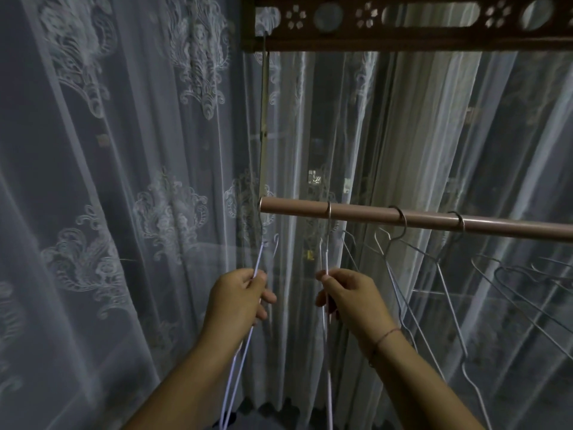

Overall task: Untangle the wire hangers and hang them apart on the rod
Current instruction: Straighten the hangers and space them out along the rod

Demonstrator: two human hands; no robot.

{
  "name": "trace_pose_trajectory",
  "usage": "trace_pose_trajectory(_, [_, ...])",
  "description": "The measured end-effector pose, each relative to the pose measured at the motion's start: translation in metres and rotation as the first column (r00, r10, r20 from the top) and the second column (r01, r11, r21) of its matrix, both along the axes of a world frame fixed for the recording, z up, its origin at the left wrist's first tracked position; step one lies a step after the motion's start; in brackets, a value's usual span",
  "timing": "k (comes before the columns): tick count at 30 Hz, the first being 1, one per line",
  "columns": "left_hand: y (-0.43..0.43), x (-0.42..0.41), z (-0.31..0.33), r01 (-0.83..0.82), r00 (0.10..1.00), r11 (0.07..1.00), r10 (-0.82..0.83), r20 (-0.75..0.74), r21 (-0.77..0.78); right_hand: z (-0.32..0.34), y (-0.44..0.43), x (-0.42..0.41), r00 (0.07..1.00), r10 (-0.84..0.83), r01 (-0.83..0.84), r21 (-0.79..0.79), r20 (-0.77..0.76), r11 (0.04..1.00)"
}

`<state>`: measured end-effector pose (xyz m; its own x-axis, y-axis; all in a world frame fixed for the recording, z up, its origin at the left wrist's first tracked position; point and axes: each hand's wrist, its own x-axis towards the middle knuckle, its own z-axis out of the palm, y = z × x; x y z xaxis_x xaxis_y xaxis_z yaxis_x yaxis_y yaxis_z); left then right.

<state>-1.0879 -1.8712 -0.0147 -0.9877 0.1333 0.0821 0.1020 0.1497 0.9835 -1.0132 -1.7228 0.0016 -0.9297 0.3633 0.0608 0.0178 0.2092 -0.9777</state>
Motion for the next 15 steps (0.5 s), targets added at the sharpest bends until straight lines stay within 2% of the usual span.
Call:
trace_pose_trajectory(2, [0.001,-0.001,0.002,-0.030,1.000,0.999,0.030,-0.002,-0.031,0.000,0.003,0.002,0.999,0.024,-0.025,0.032,0.022,0.999])
trace_pose_trajectory(3, [0.000,0.001,0.006,-0.065,0.998,0.991,0.062,-0.029,-0.114,0.001,0.005,0.005,0.999,0.029,-0.030,0.069,0.020,0.997])
trace_pose_trajectory(5, [0.000,0.012,0.018,-0.157,0.980,0.962,0.124,-0.156,-0.223,0.003,0.013,0.014,1.000,-0.018,0.020,0.210,-0.015,0.978])
trace_pose_trajectory(8, [0.008,0.039,0.045,-0.176,0.933,0.969,0.107,-0.342,-0.176,0.012,0.033,0.036,0.976,-0.161,0.205,0.357,-0.148,0.911])
trace_pose_trajectory(11, [0.026,0.064,0.058,-0.046,0.909,0.988,-0.021,-0.415,-0.149,0.019,0.060,0.063,0.920,-0.293,0.380,0.413,-0.260,0.827])
trace_pose_trajectory(15, [0.064,0.090,0.054,0.257,0.936,0.961,-0.275,-0.220,-0.106,0.015,0.096,0.086,0.864,-0.423,0.497,0.594,-0.272,0.633])
